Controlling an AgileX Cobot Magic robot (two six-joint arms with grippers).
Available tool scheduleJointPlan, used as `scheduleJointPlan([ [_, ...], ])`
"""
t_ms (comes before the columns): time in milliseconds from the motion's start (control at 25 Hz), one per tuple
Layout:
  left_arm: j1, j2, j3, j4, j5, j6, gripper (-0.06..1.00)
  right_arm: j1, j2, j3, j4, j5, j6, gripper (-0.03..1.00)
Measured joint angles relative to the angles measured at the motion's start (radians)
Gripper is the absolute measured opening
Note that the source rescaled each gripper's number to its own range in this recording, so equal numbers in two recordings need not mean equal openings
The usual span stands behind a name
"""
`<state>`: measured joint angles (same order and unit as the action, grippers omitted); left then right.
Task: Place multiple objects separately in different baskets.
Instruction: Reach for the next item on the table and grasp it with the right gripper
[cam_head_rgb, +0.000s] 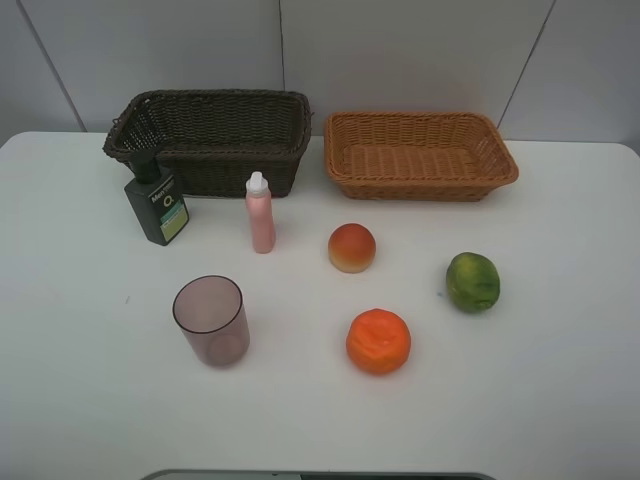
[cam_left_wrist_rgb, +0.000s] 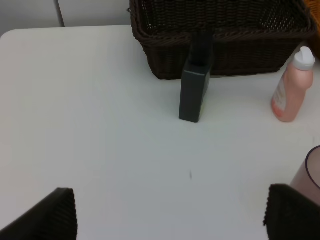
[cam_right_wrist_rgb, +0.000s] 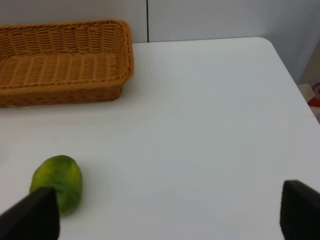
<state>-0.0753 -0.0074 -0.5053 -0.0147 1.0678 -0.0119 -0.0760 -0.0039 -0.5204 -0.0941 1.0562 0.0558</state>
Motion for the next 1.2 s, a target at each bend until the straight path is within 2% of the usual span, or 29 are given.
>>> scheduleJointPlan([
  [1200, 0.000, 0.000, 0.000, 0.000, 0.000, 0.000, 0.96, 0.000, 0.000, 0.000, 0.000, 0.000, 0.000, 0.94],
])
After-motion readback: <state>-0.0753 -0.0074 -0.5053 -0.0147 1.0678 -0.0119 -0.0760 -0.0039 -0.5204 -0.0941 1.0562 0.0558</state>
